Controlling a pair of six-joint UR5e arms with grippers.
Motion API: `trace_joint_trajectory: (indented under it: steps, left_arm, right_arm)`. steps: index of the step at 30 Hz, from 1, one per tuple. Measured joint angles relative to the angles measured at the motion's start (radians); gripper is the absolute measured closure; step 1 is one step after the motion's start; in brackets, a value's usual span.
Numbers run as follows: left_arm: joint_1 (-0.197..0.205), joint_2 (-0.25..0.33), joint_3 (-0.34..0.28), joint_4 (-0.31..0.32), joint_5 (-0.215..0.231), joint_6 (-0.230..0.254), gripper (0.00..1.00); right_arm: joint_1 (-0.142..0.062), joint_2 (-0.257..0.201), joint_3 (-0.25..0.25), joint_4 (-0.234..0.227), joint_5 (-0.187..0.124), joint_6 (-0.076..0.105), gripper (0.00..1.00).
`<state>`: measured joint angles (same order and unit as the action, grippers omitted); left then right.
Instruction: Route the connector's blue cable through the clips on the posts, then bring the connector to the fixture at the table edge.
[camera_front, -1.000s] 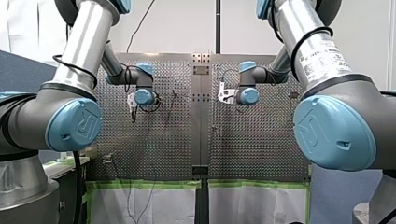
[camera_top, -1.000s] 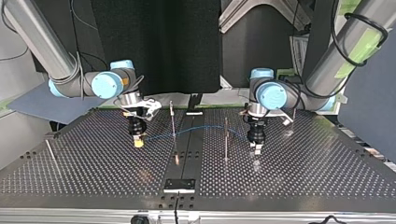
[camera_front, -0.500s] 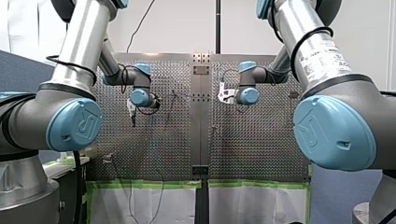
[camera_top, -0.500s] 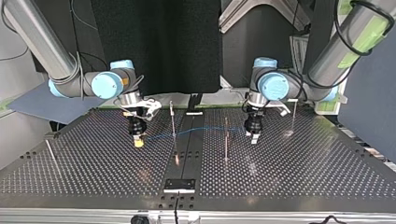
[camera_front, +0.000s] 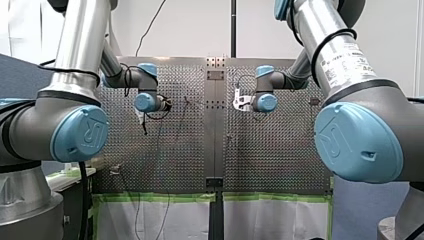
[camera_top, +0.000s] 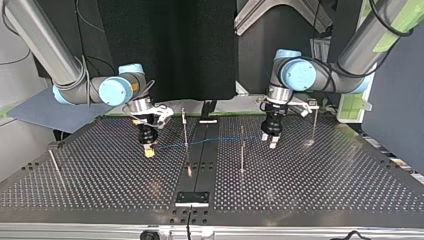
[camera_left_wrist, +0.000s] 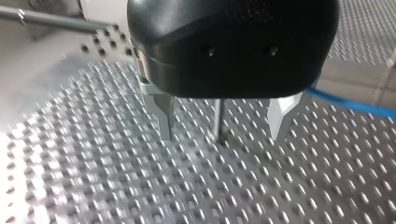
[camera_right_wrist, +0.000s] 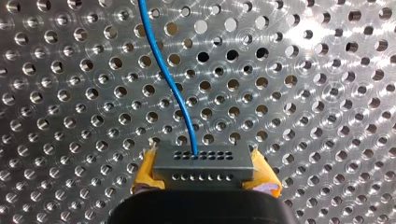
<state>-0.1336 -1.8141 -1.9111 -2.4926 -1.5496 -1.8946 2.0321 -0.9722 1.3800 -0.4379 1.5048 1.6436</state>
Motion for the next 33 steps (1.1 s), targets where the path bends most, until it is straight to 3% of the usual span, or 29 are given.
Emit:
trace_joint_trajectory:
  steps: [6,12,15,20,33]
  left_arm:
    - [-0.004,0.055,-0.055,0.038,0.055,-0.055,0.00]
    - [-0.004,0.109,-0.109,0.014,0.107,-0.111,0.00]
    - [-0.005,0.123,-0.123,-0.010,0.109,-0.141,0.00]
    - [-0.012,0.128,-0.130,-0.026,0.116,-0.183,0.00]
    - [-0.032,0.128,-0.132,0.030,0.223,-0.298,0.00]
  right_arm:
    - [0.002,0.000,0.000,0.007,0.000,0.000,1.00]
    - [0.003,-0.001,0.000,0.017,0.002,-0.001,1.00]
    - [0.003,0.000,0.000,0.018,0.003,-0.001,1.00]
    - [0.002,-0.001,0.000,0.018,0.003,-0.001,1.00]
    - [0.000,-0.001,0.000,0.017,0.003,-0.001,1.00]
